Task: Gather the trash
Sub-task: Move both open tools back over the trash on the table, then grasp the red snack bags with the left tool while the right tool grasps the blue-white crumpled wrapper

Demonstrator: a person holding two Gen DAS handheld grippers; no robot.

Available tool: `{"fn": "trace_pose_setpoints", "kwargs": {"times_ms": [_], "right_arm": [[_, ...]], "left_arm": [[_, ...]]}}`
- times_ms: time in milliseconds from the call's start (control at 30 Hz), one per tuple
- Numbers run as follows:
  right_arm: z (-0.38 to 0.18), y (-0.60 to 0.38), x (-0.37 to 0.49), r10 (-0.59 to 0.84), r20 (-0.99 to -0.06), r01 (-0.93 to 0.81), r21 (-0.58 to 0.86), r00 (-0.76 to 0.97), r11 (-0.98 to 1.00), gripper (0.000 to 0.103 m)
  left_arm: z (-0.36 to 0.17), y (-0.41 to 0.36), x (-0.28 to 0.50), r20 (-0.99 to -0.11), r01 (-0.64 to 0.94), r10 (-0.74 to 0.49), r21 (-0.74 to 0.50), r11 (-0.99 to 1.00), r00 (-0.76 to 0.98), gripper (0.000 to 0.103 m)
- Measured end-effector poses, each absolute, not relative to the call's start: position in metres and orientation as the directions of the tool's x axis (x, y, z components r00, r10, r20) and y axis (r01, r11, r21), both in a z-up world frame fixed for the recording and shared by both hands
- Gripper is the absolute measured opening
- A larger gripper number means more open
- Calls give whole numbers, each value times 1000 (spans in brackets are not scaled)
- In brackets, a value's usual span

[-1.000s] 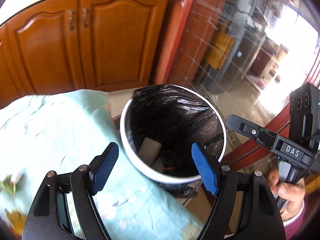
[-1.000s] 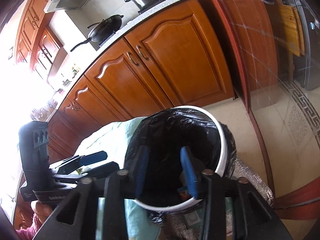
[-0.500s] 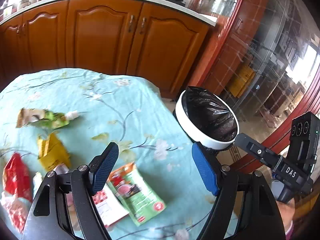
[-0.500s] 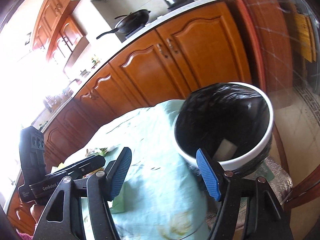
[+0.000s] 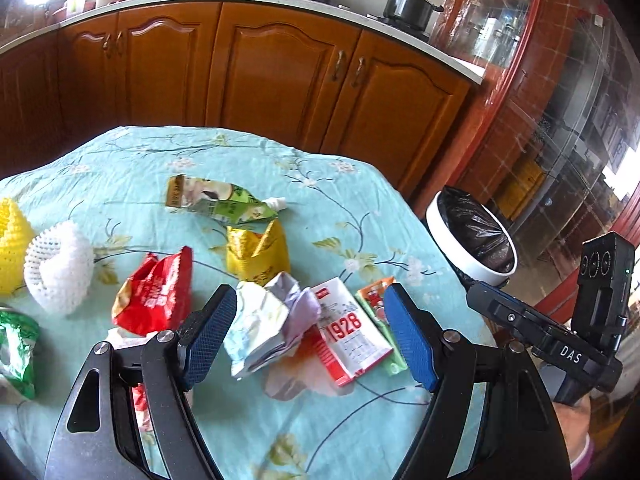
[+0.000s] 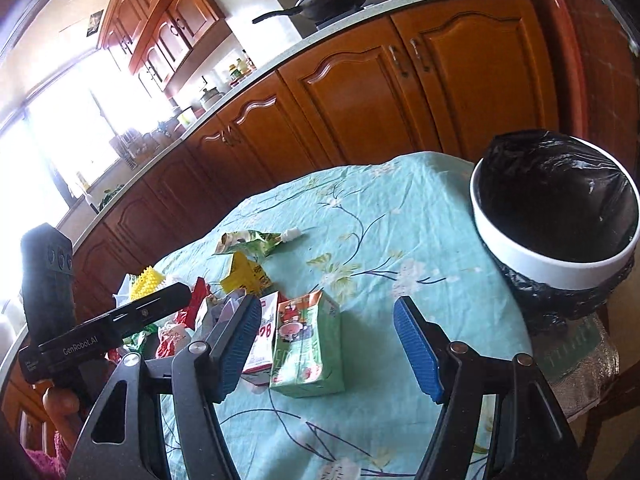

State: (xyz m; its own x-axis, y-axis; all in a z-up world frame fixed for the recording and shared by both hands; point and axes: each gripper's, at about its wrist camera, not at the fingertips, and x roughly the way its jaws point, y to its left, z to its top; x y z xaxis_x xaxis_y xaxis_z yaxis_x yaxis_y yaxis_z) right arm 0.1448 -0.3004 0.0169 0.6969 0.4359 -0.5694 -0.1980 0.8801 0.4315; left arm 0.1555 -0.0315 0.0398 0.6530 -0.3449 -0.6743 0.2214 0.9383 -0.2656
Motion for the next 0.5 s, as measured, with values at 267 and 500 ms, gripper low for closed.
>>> {"fn": "trace_pose_setpoints", "kwargs": {"times_ms": [267,500], "right_arm": [[19,-264,149,469,-579,-254,415,667,874,71],[18,-231,155,499,-592,-310,397,633,864,71]], "left_arm": [[36,10,146,-676,151,-288,-256,955,678,78],[32,46,144,-685,87,-236,-246,965,689,78]]}}
